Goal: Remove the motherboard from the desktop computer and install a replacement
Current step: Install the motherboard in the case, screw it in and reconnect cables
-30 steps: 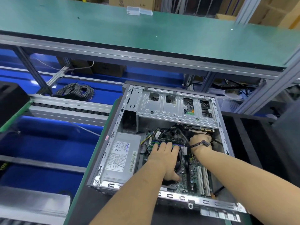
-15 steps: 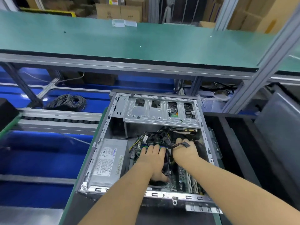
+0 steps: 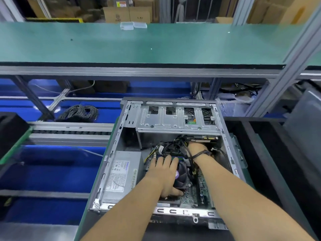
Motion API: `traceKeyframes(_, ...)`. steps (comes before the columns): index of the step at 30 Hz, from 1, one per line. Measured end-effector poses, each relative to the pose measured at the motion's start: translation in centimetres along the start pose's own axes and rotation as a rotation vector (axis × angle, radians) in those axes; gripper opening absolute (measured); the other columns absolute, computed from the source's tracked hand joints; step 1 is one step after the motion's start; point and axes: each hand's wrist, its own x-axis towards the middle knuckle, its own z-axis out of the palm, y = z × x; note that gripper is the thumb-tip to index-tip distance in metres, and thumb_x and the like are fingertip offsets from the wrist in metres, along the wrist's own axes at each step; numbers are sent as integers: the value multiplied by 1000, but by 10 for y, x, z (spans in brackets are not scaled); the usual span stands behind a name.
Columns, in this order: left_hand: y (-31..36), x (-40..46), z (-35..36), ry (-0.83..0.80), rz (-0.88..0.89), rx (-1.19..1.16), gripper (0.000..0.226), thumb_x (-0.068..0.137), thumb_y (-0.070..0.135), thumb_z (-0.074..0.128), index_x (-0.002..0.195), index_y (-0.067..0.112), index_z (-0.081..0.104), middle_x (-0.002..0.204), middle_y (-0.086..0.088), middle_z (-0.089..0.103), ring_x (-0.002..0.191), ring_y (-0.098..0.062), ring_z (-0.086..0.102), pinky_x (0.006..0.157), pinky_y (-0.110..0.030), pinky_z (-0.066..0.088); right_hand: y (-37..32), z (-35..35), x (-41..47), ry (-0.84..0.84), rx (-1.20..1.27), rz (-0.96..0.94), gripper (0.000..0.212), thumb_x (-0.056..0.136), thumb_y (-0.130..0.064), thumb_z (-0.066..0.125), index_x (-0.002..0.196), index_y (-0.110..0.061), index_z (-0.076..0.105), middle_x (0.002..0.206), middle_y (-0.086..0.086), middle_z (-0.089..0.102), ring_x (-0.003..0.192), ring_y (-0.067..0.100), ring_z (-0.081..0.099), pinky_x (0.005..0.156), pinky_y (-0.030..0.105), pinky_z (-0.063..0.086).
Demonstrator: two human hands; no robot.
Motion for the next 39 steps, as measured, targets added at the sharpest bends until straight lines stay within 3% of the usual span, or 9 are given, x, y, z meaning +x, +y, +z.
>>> traceKeyframes(4,-2,-1,1,15,11,10,117,82,76,56,158,14,-7,165,-10,2,148,-37,10,121,-57,8,-2,-1,13,-63,75,-1,34,105,-16,37,125,1,59,129,20,60,115,31,59,82,28,43)
traceKeyframes(6,-3,0,1,4,13,3,116,82,76,56,158,15,-7,165,-10,2,148,-37,9,121,-57,8,0,-1,16,-84,34,13,30,104,-13,41,122,0,62,125,20,62,107,28,61,78,29,41)
traceKeyframes(14,-1,5,-2,-76,-25,26,121,78,77,61,157,17,-7,162,-10,7,146,-38,14,118,-59,11,4,9,13,17,-107,-152,27,102,-21,50,120,-3,59,119,17,65,107,30,62,71,26,38)
traceKeyframes(26,-2,5,0,-78,-19,1,119,79,75,62,158,18,-8,164,-10,2,148,-39,11,119,-61,7,12,15,20,18,-31,-164,23,101,-15,49,116,-4,62,114,17,66,102,31,62,71,25,39)
traceKeyframes(32,-2,3,-1,-74,-21,1,119,79,75,61,158,18,-7,164,-10,2,148,-38,11,120,-59,8,10,13,20,15,-36,-141,28,102,-25,49,112,-5,66,111,16,68,100,31,64,72,28,44)
traceKeyframes(39,-2,4,-1,-86,-26,6,119,79,76,61,158,19,-8,164,-10,-1,148,-38,9,120,-59,8,11,17,22,31,-42,-158,24,101,-23,52,111,-6,66,111,16,68,100,31,64,74,28,45)
